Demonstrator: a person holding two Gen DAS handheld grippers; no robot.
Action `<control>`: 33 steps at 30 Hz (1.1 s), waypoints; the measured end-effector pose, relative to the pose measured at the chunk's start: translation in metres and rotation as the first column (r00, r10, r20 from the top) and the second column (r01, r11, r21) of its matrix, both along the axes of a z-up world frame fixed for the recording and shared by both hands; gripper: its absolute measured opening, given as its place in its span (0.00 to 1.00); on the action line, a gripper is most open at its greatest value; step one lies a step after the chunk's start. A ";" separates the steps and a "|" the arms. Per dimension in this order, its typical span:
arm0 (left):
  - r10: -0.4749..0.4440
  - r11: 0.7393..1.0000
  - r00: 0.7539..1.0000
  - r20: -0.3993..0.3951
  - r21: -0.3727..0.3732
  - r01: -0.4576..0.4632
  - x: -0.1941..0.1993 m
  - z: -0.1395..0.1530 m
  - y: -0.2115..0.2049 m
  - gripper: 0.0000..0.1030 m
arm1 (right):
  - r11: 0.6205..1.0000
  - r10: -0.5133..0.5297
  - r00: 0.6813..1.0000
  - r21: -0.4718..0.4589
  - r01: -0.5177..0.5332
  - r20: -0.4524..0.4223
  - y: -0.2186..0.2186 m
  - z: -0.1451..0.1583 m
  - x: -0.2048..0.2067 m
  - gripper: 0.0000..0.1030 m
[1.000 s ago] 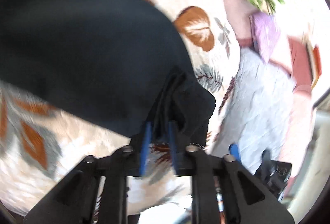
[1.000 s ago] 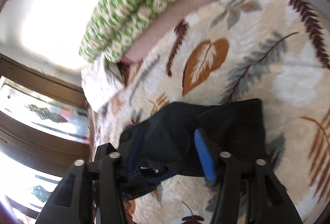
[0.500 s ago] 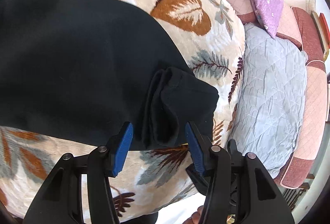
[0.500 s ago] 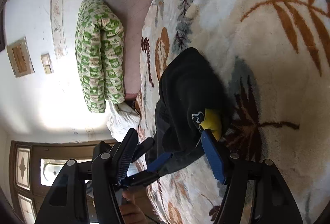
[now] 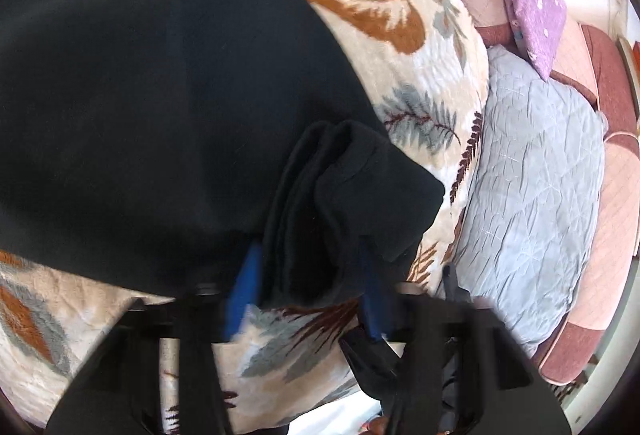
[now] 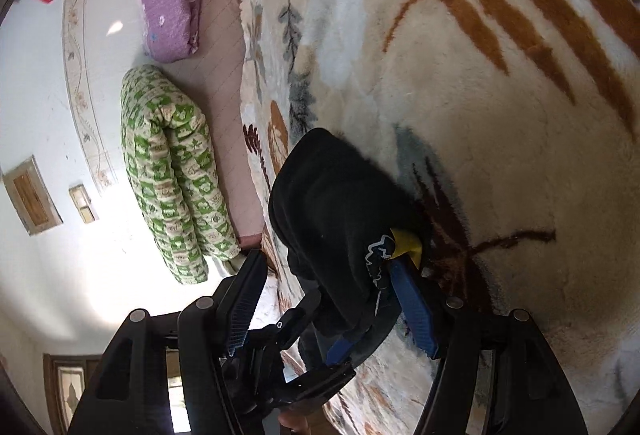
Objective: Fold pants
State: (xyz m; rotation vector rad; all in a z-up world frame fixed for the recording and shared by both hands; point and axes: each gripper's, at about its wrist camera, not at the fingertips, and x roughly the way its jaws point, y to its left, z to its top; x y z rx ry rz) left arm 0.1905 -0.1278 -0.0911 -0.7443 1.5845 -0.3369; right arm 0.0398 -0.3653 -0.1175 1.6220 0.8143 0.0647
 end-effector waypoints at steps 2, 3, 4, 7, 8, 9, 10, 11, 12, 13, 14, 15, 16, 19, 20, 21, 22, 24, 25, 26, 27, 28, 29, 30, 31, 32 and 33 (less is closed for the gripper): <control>-0.025 0.999 0.999 0.039 0.047 0.023 -0.001 0.006 -0.004 0.15 | 1.000 -0.020 1.000 0.012 0.020 -0.002 -0.002 -0.004 0.001 0.64; -0.020 0.998 0.998 0.051 0.059 0.017 -0.001 0.008 -0.004 0.11 | 1.000 -0.022 1.000 0.011 0.022 -0.002 -0.003 -0.006 0.002 0.58; -0.013 0.998 0.998 0.069 0.063 0.008 -0.002 0.011 -0.003 0.11 | 1.000 -0.021 1.000 0.007 0.021 -0.003 -0.003 -0.008 0.004 0.45; -0.026 0.997 0.993 0.112 0.071 0.018 -0.003 0.021 -0.001 0.11 | 0.999 -0.014 0.999 0.035 0.013 0.032 -0.008 -0.017 0.005 0.11; -0.041 0.995 0.991 0.125 0.100 0.029 -0.004 0.023 -0.003 0.11 | 0.999 -0.017 0.999 0.037 0.015 0.050 -0.010 -0.017 0.002 0.10; -0.060 0.991 0.990 0.129 0.130 0.043 -0.005 0.022 -0.006 0.11 | 1.000 -0.017 0.997 0.026 0.016 0.073 -0.012 -0.014 0.000 0.08; -0.080 0.986 0.989 0.122 0.154 0.060 -0.008 0.019 -0.009 0.11 | 1.000 -0.003 0.995 -0.009 0.004 0.096 -0.013 -0.010 -0.001 0.08; -0.092 0.982 0.989 0.112 0.174 0.072 -0.010 0.015 -0.011 0.11 | 0.999 0.008 0.995 -0.046 -0.004 0.102 -0.014 -0.008 -0.002 0.07; -0.091 0.982 0.991 0.103 0.177 0.072 -0.012 0.009 -0.011 0.11 | 0.998 0.015 0.995 -0.057 -0.009 0.096 -0.014 -0.009 -0.003 0.07; -0.085 0.982 0.991 0.099 0.176 0.067 -0.012 0.003 -0.011 0.11 | 0.997 0.023 0.997 -0.074 -0.017 0.080 -0.012 -0.012 -0.005 0.07; -0.076 0.984 0.992 0.096 0.169 0.059 -0.011 -0.003 -0.010 0.11 | 0.995 0.029 0.998 -0.094 -0.023 0.063 -0.011 -0.017 -0.007 0.07; -0.065 0.986 0.994 0.090 0.156 0.050 -0.011 -0.003 -0.008 0.11 | 0.995 0.032 0.997 -0.100 -0.025 0.063 -0.012 -0.020 -0.007 0.07; -0.064 0.989 0.994 0.090 0.141 0.051 -0.010 -0.001 -0.007 0.11 | 0.993 0.039 0.997 -0.114 -0.031 0.061 -0.012 -0.021 -0.006 0.06; -0.096 0.990 0.989 0.114 0.114 0.083 -0.010 0.006 0.001 0.11 | 0.989 0.074 0.996 -0.129 -0.066 0.051 -0.012 -0.014 -0.003 0.15; -0.099 0.991 0.987 0.129 0.102 0.086 -0.012 0.009 0.004 0.11 | 0.989 0.085 0.995 -0.128 -0.078 0.045 -0.014 -0.009 -0.005 0.15; -0.106 0.991 0.985 0.139 0.094 0.094 -0.014 0.011 0.004 0.12 | 0.988 0.096 0.994 -0.130 -0.089 0.052 -0.016 -0.001 -0.009 0.15; -0.123 0.990 0.981 0.149 0.082 0.111 -0.017 0.014 0.005 0.12 | 0.987 0.098 0.992 -0.135 -0.087 0.074 -0.018 0.007 -0.012 0.15; -0.146 0.989 0.976 0.163 0.057 0.139 -0.024 0.020 0.011 0.12 | 0.982 0.098 0.986 -0.177 -0.072 0.139 -0.025 0.032 -0.021 0.16; -0.146 0.989 0.975 0.169 0.047 0.140 -0.025 0.024 0.015 0.12 | 0.976 0.098 0.980 -0.209 -0.060 0.176 -0.029 0.046 -0.023 0.23; -0.143 0.990 0.972 0.187 0.026 0.140 -0.026 0.029 0.020 0.12 | 0.968 0.107 0.974 -0.243 -0.056 0.200 -0.033 0.057 -0.021 0.30; -0.140 0.990 0.970 0.200 0.019 0.139 -0.026 0.034 0.022 0.12 | 0.960 0.122 0.969 -0.275 -0.060 0.215 -0.037 0.066 -0.017 0.42; -0.128 0.992 0.968 0.218 0.022 0.126 -0.023 0.040 0.024 0.14 | 0.949 0.142 0.966 -0.308 -0.070 0.217 -0.040 0.072 -0.011 0.48; -0.113 0.994 0.963 0.243 0.037 0.107 -0.019 0.047 0.028 0.16 | 0.937 0.166 0.965 -0.336 -0.091 0.203 -0.043 0.074 -0.002 0.49; -0.110 0.994 0.959 0.260 0.053 0.099 -0.016 0.053 0.033 0.23 | 0.927 0.194 0.963 -0.357 -0.118 0.187 -0.044 0.074 0.007 0.48; -0.107 0.993 0.954 0.280 0.070 0.091 -0.011 0.059 0.037 0.32 | 0.917 0.216 0.961 -0.373 -0.140 0.171 -0.044 0.073 0.016 0.49; -0.107 0.993 0.951 0.289 0.074 0.089 -0.009 0.062 0.041 0.38 | 0.904 0.247 0.958 -0.391 -0.174 0.143 -0.043 0.069 0.027 0.49; -0.104 0.994 0.953 0.286 0.066 0.088 -0.006 0.063 0.044 0.48 | 0.895 0.268 0.956 -0.398 -0.201 0.120 -0.041 0.065 0.035 0.49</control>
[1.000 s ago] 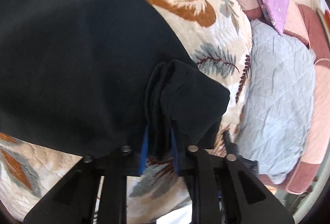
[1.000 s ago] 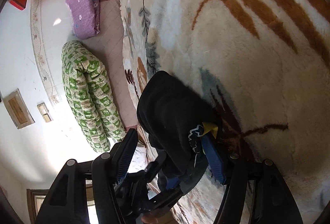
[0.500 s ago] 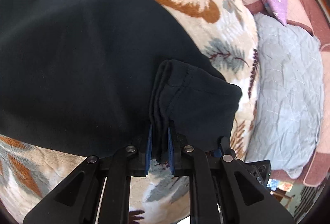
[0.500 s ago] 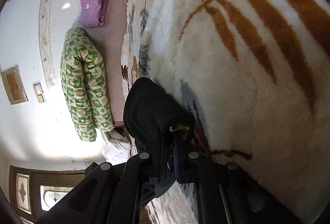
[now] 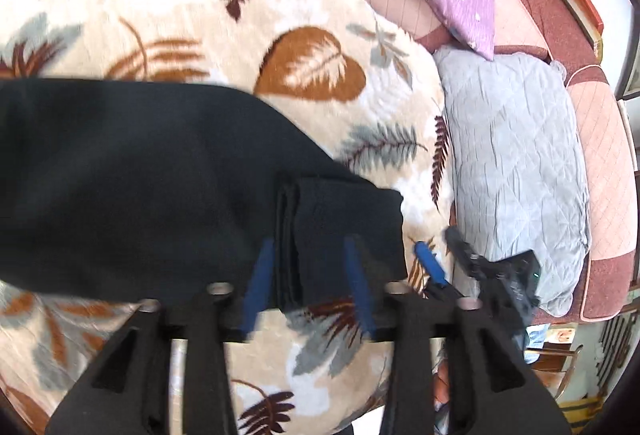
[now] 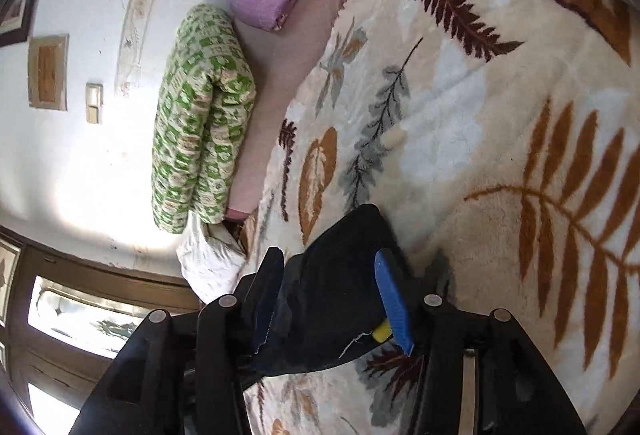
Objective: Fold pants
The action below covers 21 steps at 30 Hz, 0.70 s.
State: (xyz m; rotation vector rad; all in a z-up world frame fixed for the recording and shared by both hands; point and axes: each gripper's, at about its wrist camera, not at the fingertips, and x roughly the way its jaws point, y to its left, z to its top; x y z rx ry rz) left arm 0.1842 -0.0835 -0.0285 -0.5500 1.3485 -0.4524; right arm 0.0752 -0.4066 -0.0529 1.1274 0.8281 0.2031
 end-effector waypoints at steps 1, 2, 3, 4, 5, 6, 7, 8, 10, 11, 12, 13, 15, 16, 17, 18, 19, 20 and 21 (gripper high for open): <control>0.006 1.000 1.000 -0.005 -0.011 -0.006 0.002 -0.001 0.002 0.54 | 1.000 0.023 1.000 -0.004 -0.023 -0.019 0.001 -0.007 0.007 0.49; 0.016 1.000 1.000 -0.017 -0.006 -0.016 0.005 -0.004 0.002 0.54 | 0.999 0.039 0.999 -0.007 -0.039 -0.035 0.002 -0.011 0.013 0.49; 0.027 1.000 0.999 -0.024 -0.002 -0.027 0.009 -0.008 -0.002 0.54 | 0.999 0.046 0.998 -0.014 -0.047 -0.044 0.004 -0.016 0.015 0.49; 0.031 1.000 0.999 -0.024 0.007 -0.031 0.012 -0.012 -0.006 0.54 | 0.998 0.059 0.997 -0.029 -0.060 -0.053 0.005 -0.019 0.021 0.49; 0.024 0.999 0.999 -0.038 0.036 -0.023 0.016 -0.019 -0.011 0.54 | 0.996 0.069 0.996 -0.050 -0.072 -0.060 0.007 -0.021 0.026 0.49; 0.021 0.999 0.998 -0.051 0.040 -0.019 0.019 -0.023 -0.019 0.54 | 0.995 0.076 0.995 -0.065 -0.080 -0.062 0.008 -0.023 0.029 0.50; 0.012 1.000 0.997 -0.070 0.029 -0.010 0.021 -0.030 -0.022 0.54 | 0.993 0.087 0.994 -0.077 -0.092 -0.066 0.010 -0.025 0.034 0.50; 0.010 1.000 0.996 -0.086 0.020 -0.009 0.023 -0.036 -0.026 0.54 | 0.993 0.087 0.994 -0.078 -0.092 -0.066 0.010 -0.026 0.036 0.51; 0.015 1.000 0.996 -0.089 0.021 -0.014 0.026 -0.042 -0.035 0.54 | 0.991 0.103 0.993 -0.081 -0.108 -0.062 0.012 -0.029 0.041 0.57; 0.014 1.000 0.996 -0.089 0.018 -0.013 0.027 -0.045 -0.041 0.54 | 0.989 0.108 0.992 -0.092 -0.113 -0.061 0.013 -0.030 0.043 0.59; 0.014 1.000 0.996 -0.087 0.026 -0.012 0.028 -0.047 -0.046 0.53 | 0.988 0.114 0.991 -0.097 -0.120 -0.065 0.014 -0.031 0.046 0.59; 0.017 0.999 0.996 -0.083 0.053 -0.012 0.029 -0.050 -0.051 0.45 | 0.988 0.119 0.991 -0.091 -0.125 -0.069 0.015 -0.033 0.049 0.59; 0.006 0.994 0.998 -0.067 0.111 0.002 0.030 -0.051 -0.060 0.21 | 0.986 0.152 0.986 -0.053 -0.155 -0.063 0.018 -0.039 0.055 0.58; -0.006 0.985 0.998 -0.055 0.171 0.015 0.031 -0.050 -0.065 0.18 | 0.982 0.181 0.982 -0.048 -0.183 -0.057 0.022 -0.041 0.057 0.49; -0.014 0.982 0.999 -0.040 0.186 0.021 0.031 -0.048 -0.067 0.17 | 0.978 0.186 0.981 -0.082 -0.190 -0.056 0.024 -0.040 0.058 0.42; -0.020 0.976 1.000 -0.011 0.215 0.022 0.030 -0.044 -0.070 0.15 | 0.972 0.192 0.980 -0.123 -0.198 -0.057 0.026 -0.037 0.059 0.34; -0.030 0.968 0.999 0.015 0.251 0.026 0.030 -0.041 -0.074 0.14 | 0.960 0.216 0.975 -0.169 -0.222 -0.054 0.029 -0.033 0.061 0.28; -0.045 0.958 0.998 0.034 0.285 0.034 0.030 -0.039 -0.078 0.14 | 0.951 0.221 0.974 -0.210 -0.227 -0.051 0.030 -0.029 0.062 0.26; -0.062 0.944 0.997 0.047 0.328 0.043 0.030 -0.039 -0.083 0.15 | 0.939 0.223 0.973 -0.258 -0.229 -0.051 0.031 -0.025 0.062 0.25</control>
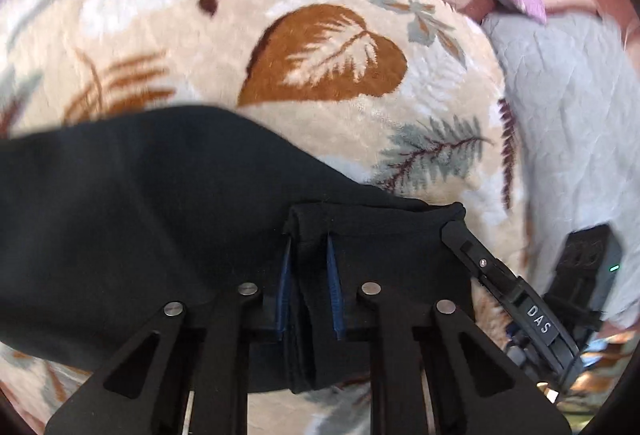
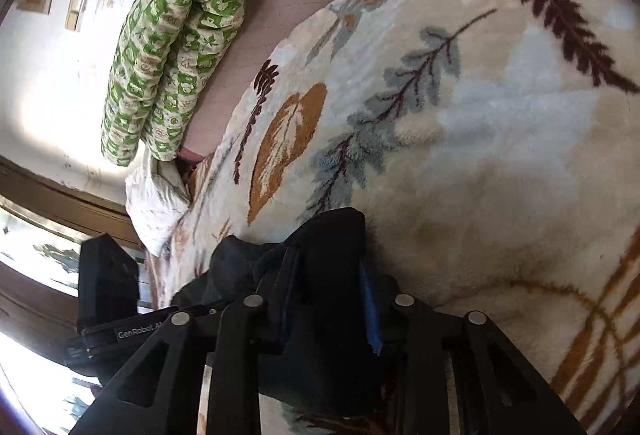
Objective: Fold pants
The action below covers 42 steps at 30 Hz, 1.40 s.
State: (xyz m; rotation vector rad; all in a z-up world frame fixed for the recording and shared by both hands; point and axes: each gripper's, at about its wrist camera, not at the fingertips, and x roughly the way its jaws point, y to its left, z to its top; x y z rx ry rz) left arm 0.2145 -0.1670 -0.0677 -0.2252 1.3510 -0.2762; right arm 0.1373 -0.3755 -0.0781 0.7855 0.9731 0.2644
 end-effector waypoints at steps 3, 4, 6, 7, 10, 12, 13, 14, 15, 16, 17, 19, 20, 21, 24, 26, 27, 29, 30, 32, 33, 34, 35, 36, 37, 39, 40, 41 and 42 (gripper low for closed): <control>-0.056 0.992 0.998 0.043 0.119 0.050 -0.004 -0.010 -0.016 0.15 | 0.985 0.030 1.000 -0.169 -0.029 -0.001 0.012 0.003 0.004 0.24; -0.067 0.989 0.995 0.067 0.138 0.058 -0.006 -0.011 -0.019 0.15 | 0.968 0.050 0.999 -0.248 -0.048 0.001 0.020 0.003 0.006 0.24; -0.057 0.992 0.995 0.084 0.120 0.046 -0.008 -0.008 -0.016 0.15 | 0.940 0.082 0.996 -0.334 -0.072 0.017 0.028 0.002 0.006 0.25; -0.051 0.995 0.995 0.081 0.084 0.044 -0.008 -0.004 -0.009 0.15 | 0.931 0.094 0.995 -0.357 -0.079 0.023 0.030 0.001 0.006 0.26; -0.031 0.999 0.996 0.080 0.011 0.031 -0.013 0.012 0.017 0.15 | 0.971 0.040 0.999 -0.236 -0.037 0.007 0.015 0.006 0.006 0.35; -0.005 1.000 0.993 0.114 0.014 0.004 -0.020 0.030 0.045 0.15 | 0.994 -0.033 0.999 -0.102 0.035 0.021 -0.006 0.020 -0.004 0.35; 0.014 1.000 0.992 0.129 0.006 -0.015 -0.022 0.039 0.061 0.15 | 0.996 -0.059 0.998 -0.062 0.061 0.031 -0.012 0.028 -0.009 0.35; 0.034 0.999 0.991 0.132 -0.016 -0.032 -0.024 0.046 0.079 0.15 | 0.995 -0.090 0.995 -0.042 0.091 0.042 -0.018 0.040 -0.017 0.36; 0.053 0.998 0.991 0.124 -0.039 -0.048 -0.024 0.052 0.099 0.15 | 0.993 -0.104 0.993 -0.047 0.107 0.056 -0.021 0.052 -0.025 0.39; 0.090 0.995 0.990 0.105 -0.063 -0.083 -0.026 0.058 0.128 0.15 | 0.993 -0.092 0.993 -0.062 0.097 0.079 -0.018 0.065 -0.032 0.44; 0.114 0.992 0.989 0.096 -0.068 -0.107 -0.027 0.062 0.149 0.15 | 0.993 -0.059 0.993 -0.091 0.069 0.103 -0.008 0.080 -0.038 0.46; 0.155 0.987 0.983 0.100 -0.048 -0.151 -0.034 0.070 0.199 0.15 | 0.985 0.028 0.990 -0.170 -0.005 0.135 0.023 0.102 -0.047 0.54; 0.168 0.986 0.980 0.110 -0.022 -0.166 -0.036 0.073 0.218 0.16 | 0.978 0.077 0.987 -0.203 -0.047 0.142 0.041 0.109 -0.049 0.56; 0.186 0.981 0.975 0.121 0.024 -0.190 -0.040 0.076 0.243 0.20 | 0.967 0.132 0.980 -0.234 -0.095 0.146 0.063 0.115 -0.050 0.59; 0.227 0.969 0.966 0.126 0.069 -0.237 -0.048 0.071 0.290 0.24 | 0.903 0.317 0.937 -0.347 -0.252 0.145 0.150 0.122 -0.050 0.59; 0.241 0.967 0.964 0.110 0.062 -0.249 -0.052 0.064 0.315 0.24 | 0.840 0.419 0.897 -0.437 -0.322 0.144 0.218 0.114 -0.054 0.59; 0.244 0.966 0.964 0.104 0.057 -0.251 -0.053 0.061 0.326 0.24 | 0.815 0.455 0.879 -0.465 -0.345 0.145 0.244 0.108 -0.056 0.58; 0.255 0.965 0.963 0.084 0.041 -0.259 -0.055 0.053 0.345 0.24 | 0.766 0.513 0.849 -0.514 -0.386 0.126 0.300 0.094 -0.057 0.58; 0.259 0.965 0.963 0.071 0.026 -0.262 -0.054 0.047 0.354 0.24 | 0.737 0.541 0.834 -0.539 -0.407 0.109 0.325 0.085 -0.057 0.58; 0.262 0.965 0.963 0.057 0.002 -0.262 -0.057 0.042 0.364 0.24 | 0.683 0.569 0.818 -0.599 -0.417 0.080 0.361 0.073 -0.057 0.59; 0.262 0.965 0.964 0.053 -0.008 -0.262 -0.055 0.039 0.366 0.24 | 0.651 0.588 0.807 -0.626 -0.430 0.058 0.380 0.065 -0.057 0.61; 0.265 0.964 0.963 0.048 -0.027 -0.264 -0.054 0.036 0.372 0.24 | 0.626 0.595 0.803 -0.647 -0.434 0.037 0.392 0.058 -0.053 0.63; 0.267 0.963 0.963 0.044 -0.041 -0.265 -0.054 0.033 0.375 0.24 | 0.600 0.594 0.804 -0.677 -0.426 0.021 0.404 0.052 -0.052 0.63; 0.269 0.962 0.962 0.039 -0.053 -0.267 -0.053 0.031 0.377 0.24 | 0.576 0.590 0.807 -0.708 -0.409 0.013 0.414 0.047 -0.050 0.63; 0.271 0.961 0.962 0.033 -0.068 -0.269 -0.052 0.029 0.380 0.24 | 0.565 0.583 0.813 -0.723 -0.399 0.007 0.417 0.041 -0.047 0.65; 0.273 0.958 0.962 0.023 -0.096 -0.269 -0.050 0.025 0.384 0.24 | 0.561 0.560 0.829 -0.731 -0.388 -0.010 0.425 0.033 -0.039 0.68; 0.272 0.958 0.962 0.022 -0.104 -0.269 -0.049 0.024 0.386 0.24 | 0.559 0.550 0.835 -0.735 -0.384 -0.019 0.430 0.030 -0.033 0.70; 0.272 0.957 0.962 0.021 -0.112 -0.268 -0.048 0.023 0.386 0.24 | 0.554 0.543 0.840 -0.740 -0.381 -0.026 0.434 0.026 -0.030 0.71; 0.271 0.956 0.962 0.021 -0.120 -0.267 -0.047 0.023 0.387 0.24 | 0.539 0.537 0.843 -0.756 -0.371 -0.031 0.438 0.022 -0.027 0.71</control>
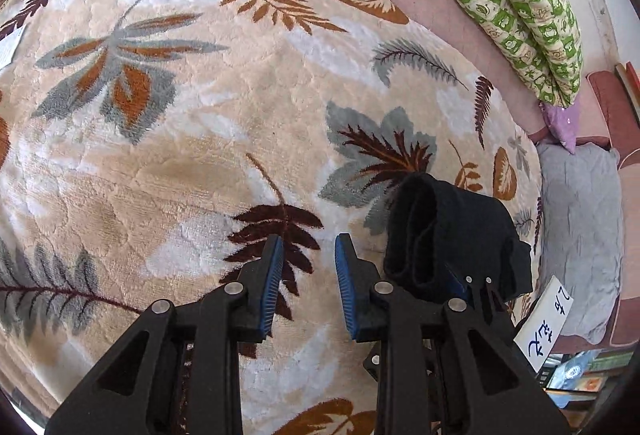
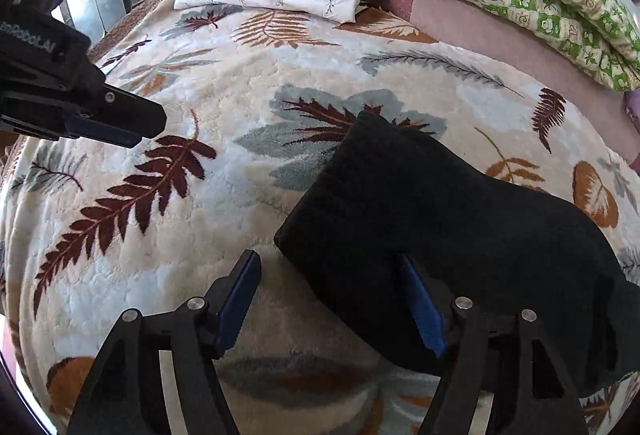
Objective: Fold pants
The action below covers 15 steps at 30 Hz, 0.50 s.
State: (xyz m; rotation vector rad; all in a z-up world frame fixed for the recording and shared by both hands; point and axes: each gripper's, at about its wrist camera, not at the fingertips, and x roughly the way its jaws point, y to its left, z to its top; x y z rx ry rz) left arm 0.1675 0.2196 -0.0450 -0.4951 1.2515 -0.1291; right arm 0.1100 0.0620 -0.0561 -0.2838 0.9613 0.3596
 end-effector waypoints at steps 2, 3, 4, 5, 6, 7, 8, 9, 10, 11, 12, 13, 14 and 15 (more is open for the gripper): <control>-0.007 1.000 1.000 0.002 -0.007 0.007 0.002 -0.002 -0.001 0.24 | 1.000 0.012 0.999 -0.027 -0.010 0.040 0.003 -0.005 0.000 0.69; -0.011 1.000 1.000 0.000 -0.007 0.011 0.002 -0.003 -0.003 0.24 | 1.000 0.009 0.998 -0.020 -0.008 0.059 0.001 -0.004 0.000 0.62; -0.010 1.000 1.000 -0.002 -0.009 0.010 0.003 -0.004 -0.004 0.24 | 1.000 -0.004 0.998 -0.001 0.004 0.065 -0.002 -0.004 0.002 0.54; -0.008 1.000 1.000 -0.005 -0.012 0.008 0.004 -0.007 -0.005 0.24 | 1.000 -0.012 0.998 0.027 0.010 0.062 -0.008 -0.003 0.005 0.50; -0.005 1.000 1.000 -0.011 -0.020 0.005 0.006 -0.009 -0.008 0.24 | 0.998 -0.020 0.998 0.053 0.016 0.067 -0.013 0.000 0.007 0.38; -0.006 0.999 1.000 -0.016 -0.037 0.005 0.008 -0.011 -0.010 0.24 | 0.998 -0.023 0.997 0.064 0.019 0.068 -0.017 0.002 0.008 0.32; -0.006 0.998 1.000 -0.020 -0.059 0.005 0.010 -0.013 -0.013 0.24 | 0.996 -0.025 0.997 0.087 0.019 0.067 -0.022 0.005 0.008 0.31; -0.006 0.996 1.000 -0.023 -0.087 0.004 0.012 -0.014 -0.016 0.24 | 0.993 -0.028 0.998 0.119 0.021 0.065 -0.028 0.009 0.007 0.29; -0.007 0.991 1.000 -0.025 -0.131 0.004 0.015 -0.015 -0.020 0.24 | 0.991 -0.027 0.997 0.136 0.018 0.068 -0.032 0.012 0.005 0.27; -0.020 0.982 1.000 -0.024 -0.186 0.015 0.019 -0.016 -0.027 0.28 | 0.987 -0.022 0.997 0.161 0.010 0.075 -0.036 0.016 0.002 0.27; -0.034 0.974 0.999 -0.032 -0.226 0.026 0.024 -0.018 -0.035 0.37 | 0.983 -0.021 0.997 0.186 0.006 0.078 -0.041 0.019 -0.002 0.27; -0.037 0.969 0.999 -0.038 -0.244 0.027 0.028 -0.019 -0.040 0.42 | 0.979 -0.022 0.997 0.202 0.006 0.079 -0.045 0.022 -0.005 0.27; -0.033 0.963 0.999 -0.041 -0.268 0.021 0.034 -0.021 -0.048 0.42 | 0.976 -0.021 0.997 0.217 0.004 0.078 -0.048 0.023 -0.008 0.27; -0.028 0.961 0.999 -0.045 -0.276 0.015 0.038 -0.023 -0.051 0.42 | 0.974 -0.021 0.997 0.225 0.003 0.077 -0.050 0.023 -0.010 0.27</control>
